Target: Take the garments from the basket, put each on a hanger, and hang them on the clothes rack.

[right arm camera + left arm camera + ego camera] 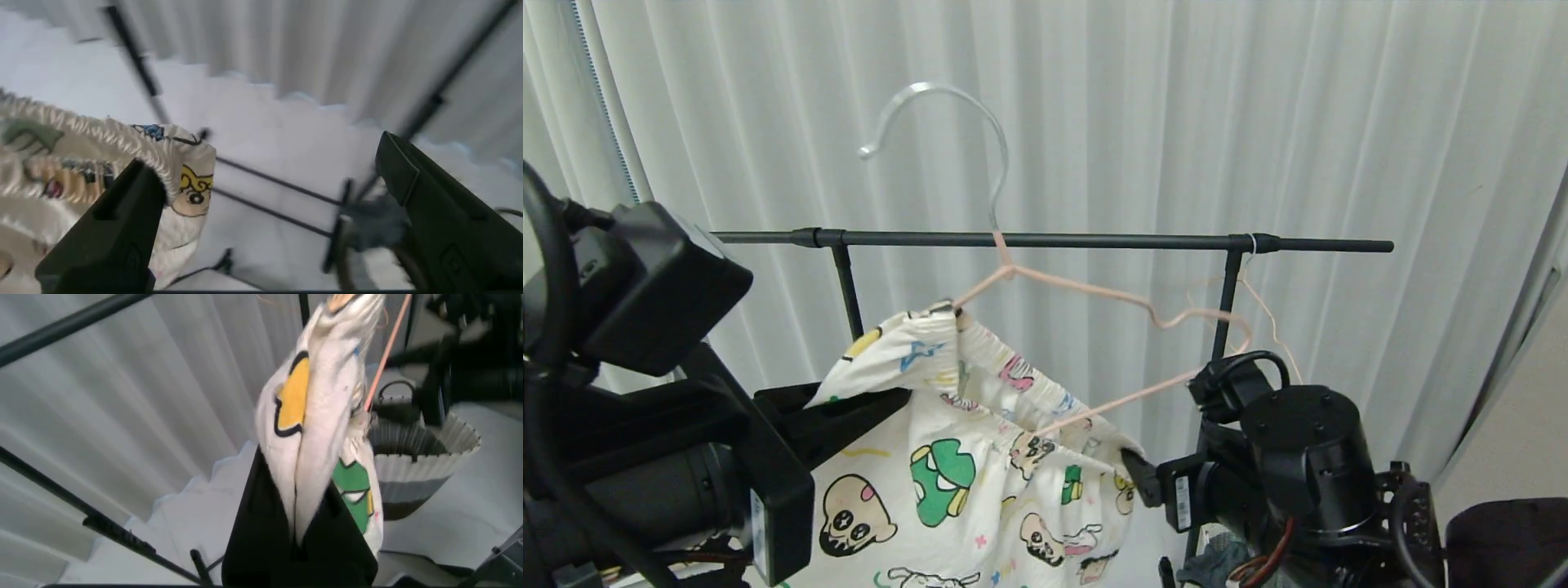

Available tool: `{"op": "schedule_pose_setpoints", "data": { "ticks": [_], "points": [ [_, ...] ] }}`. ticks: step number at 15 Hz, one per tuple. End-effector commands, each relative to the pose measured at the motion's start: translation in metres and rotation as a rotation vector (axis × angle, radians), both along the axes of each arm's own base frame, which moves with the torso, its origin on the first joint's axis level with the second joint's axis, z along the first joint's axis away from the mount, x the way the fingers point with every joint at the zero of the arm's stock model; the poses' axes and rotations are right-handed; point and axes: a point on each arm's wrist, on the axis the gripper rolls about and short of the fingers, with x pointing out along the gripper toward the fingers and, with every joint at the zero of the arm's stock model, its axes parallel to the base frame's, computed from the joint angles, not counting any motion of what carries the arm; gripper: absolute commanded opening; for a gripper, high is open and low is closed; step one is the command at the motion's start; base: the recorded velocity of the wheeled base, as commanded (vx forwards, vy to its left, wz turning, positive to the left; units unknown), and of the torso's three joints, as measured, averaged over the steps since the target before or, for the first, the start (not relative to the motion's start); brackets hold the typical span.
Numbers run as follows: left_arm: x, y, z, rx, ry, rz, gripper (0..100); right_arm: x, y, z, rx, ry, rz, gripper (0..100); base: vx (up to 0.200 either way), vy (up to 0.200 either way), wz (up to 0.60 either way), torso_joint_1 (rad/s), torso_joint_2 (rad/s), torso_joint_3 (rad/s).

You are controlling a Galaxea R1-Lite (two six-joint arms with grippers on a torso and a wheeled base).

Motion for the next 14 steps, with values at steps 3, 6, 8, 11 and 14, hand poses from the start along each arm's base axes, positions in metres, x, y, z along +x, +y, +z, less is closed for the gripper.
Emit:
{"op": "schedule_pose_setpoints", "data": {
  "ticks": [3,6,8,11,14],
  "points": [
    [0.000,0.005,-0.023,0.060,0.048,0.025,0,0.023,-0.042,0.018,-0.019,-0.057,-0.134,100,0.000,0.000,0.00,0.000,0.00,0.000],
    [-0.002,0.011,-0.031,0.078,0.061,0.043,0,0.030,-0.053,0.021,-0.041,-0.074,-0.170,100,0.000,0.000,0.00,0.000,0.00,0.000],
    [-0.006,0.015,-0.034,0.087,0.055,0.040,0,0.033,-0.056,0.021,-0.055,-0.079,-0.176,100,0.000,0.000,0.00,0.000,0.00,0.000],
    [-0.015,0.027,-0.042,0.135,0.022,0.036,0,0.038,-0.063,0.020,-0.069,-0.080,-0.202,100,0.000,0.000,0.00,0.000,0.00,0.000],
    [-0.017,0.030,-0.048,0.161,0.023,0.028,0,0.038,-0.065,0.024,-0.085,-0.095,-0.181,100,0.000,0.000,0.00,0.000,0.00,0.000]
  ]
}}
